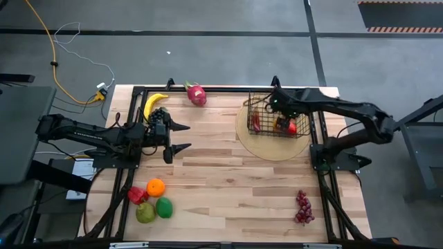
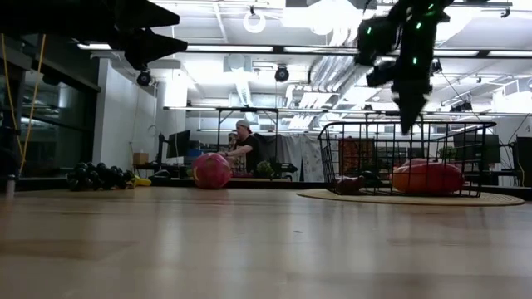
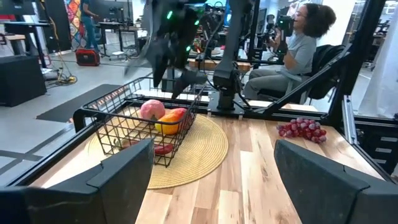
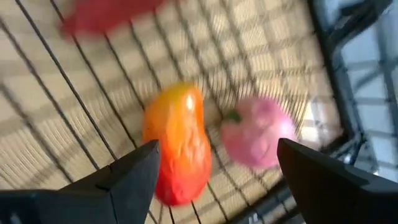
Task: Build produce basket
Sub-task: Put the black grapes into the wire basket
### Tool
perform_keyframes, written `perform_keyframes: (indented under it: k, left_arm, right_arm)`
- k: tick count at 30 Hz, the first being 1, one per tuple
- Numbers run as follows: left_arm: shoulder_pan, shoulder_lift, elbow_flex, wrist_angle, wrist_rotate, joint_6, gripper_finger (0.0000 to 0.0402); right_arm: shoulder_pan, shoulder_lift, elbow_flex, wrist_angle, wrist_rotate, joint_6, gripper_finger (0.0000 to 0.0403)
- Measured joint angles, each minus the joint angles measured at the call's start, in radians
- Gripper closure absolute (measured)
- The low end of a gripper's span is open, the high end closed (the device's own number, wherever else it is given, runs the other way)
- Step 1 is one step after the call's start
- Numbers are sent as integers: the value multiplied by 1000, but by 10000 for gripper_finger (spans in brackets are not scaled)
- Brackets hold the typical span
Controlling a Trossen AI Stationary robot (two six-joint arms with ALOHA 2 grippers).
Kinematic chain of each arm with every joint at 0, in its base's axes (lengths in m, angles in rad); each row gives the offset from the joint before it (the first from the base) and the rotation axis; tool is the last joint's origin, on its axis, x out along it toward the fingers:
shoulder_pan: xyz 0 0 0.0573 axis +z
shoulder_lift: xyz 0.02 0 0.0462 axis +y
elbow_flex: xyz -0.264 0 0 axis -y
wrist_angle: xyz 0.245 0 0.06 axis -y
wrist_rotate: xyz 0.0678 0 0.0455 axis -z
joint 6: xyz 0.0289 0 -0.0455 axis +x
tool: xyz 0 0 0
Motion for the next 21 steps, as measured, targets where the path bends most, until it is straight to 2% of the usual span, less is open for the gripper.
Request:
perform_keyframes:
  k: [2, 5, 9, 11, 17, 21]
  left_arm:
    - [0, 0, 0, 0, -3, 0, 82]
    - [0, 0, 0, 0, -2, -1, 82]
    - [0, 0, 0, 0, -2, -1, 82]
    - [0, 0, 2, 0, 0, -3, 82]
    - [0, 0, 28, 1, 27, 35, 82]
    - [0, 0, 30, 1, 26, 42, 82]
  right_arm:
    - [1, -62, 0, 60, -48, 2, 91]
    - [1, -174, -38, 246, -200, 6, 91]
    - [9, -323, -195, 586, -432, 58, 91]
    - [30, -384, -290, 755, -503, 94, 91]
    - [134, -484, -542, 1271, -524, 191, 91]
    - [186, -495, -619, 1438, -524, 195, 91]
